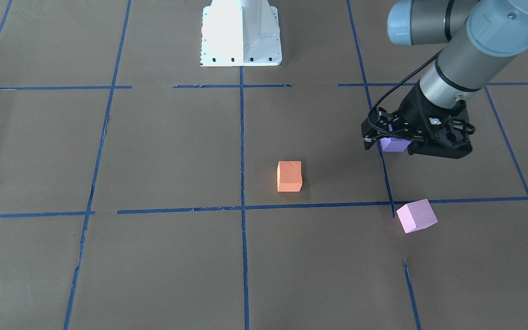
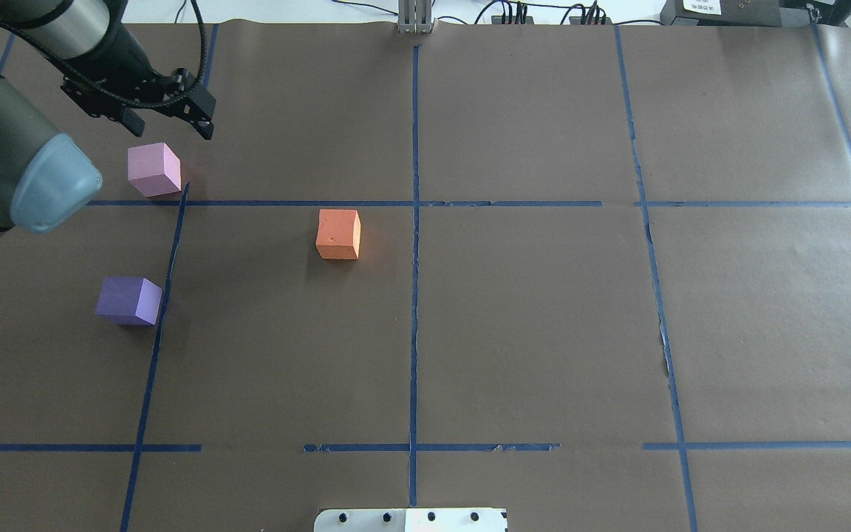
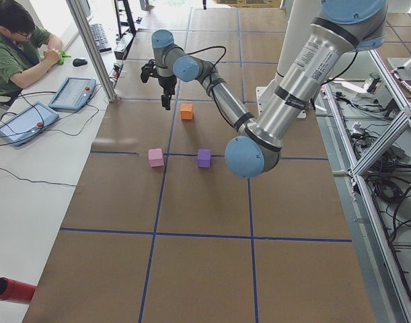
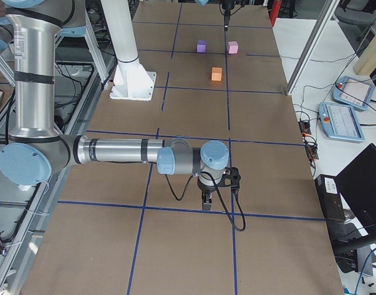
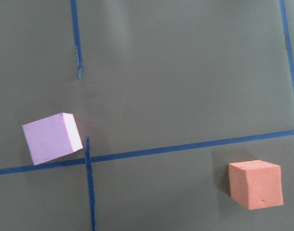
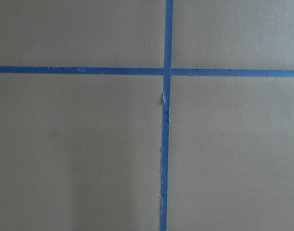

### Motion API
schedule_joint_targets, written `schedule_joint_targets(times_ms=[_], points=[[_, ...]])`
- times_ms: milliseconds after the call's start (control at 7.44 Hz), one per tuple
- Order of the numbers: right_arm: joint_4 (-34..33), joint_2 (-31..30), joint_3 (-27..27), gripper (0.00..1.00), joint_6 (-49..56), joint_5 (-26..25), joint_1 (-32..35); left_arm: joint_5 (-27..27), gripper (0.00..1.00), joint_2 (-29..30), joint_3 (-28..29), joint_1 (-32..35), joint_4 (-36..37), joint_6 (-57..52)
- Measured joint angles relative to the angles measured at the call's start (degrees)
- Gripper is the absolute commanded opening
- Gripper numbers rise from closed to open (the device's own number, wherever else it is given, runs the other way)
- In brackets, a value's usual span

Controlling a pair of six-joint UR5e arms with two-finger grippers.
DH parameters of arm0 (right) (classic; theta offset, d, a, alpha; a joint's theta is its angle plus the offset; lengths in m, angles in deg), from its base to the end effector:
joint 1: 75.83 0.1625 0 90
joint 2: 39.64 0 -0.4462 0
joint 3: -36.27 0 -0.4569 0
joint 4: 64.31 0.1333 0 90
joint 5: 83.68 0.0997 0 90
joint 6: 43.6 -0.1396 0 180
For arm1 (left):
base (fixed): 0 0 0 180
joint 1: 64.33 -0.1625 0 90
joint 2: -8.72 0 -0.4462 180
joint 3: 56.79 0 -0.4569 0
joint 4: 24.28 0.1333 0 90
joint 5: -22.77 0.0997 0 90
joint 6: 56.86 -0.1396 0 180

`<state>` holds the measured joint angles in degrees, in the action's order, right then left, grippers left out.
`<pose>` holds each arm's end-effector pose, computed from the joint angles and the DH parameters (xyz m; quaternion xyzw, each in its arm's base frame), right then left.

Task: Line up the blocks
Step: 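Move the left gripper over the orange cube and lower it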

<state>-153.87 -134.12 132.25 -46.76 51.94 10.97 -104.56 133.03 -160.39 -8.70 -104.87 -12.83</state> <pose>0.0042 -0.5259 0.6896 -0.0059 -0.3879 -0.0069 0.9217 0.3578 -0.6093 0.2168 0.0511 0.4316 0.0298 0.9001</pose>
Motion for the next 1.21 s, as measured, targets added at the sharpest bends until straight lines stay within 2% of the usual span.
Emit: schedule_joint_targets(times_ms=[269, 672, 941, 1210], points=[[0.0, 0.0, 0.0, 1.00, 0.0, 0.0, 0.0, 5.8, 1.00, 4.7, 2.7, -7.7, -0.1, 9.5], [0.0, 0.0, 0.0, 1.00, 0.0, 0.0, 0.0, 11.7, 1.00, 10.3, 13.5, -14.6, -3.8, 15.3], [0.0, 0.0, 0.0, 1.00, 0.0, 0.0, 0.0, 12.7, 1.00, 10.6, 17.9, -16.9, -8.3, 17.9], [0.0, 0.0, 0.0, 1.00, 0.0, 0.0, 0.0, 12.8, 1.00, 10.3, 19.5, -17.9, -10.8, 18.8]])
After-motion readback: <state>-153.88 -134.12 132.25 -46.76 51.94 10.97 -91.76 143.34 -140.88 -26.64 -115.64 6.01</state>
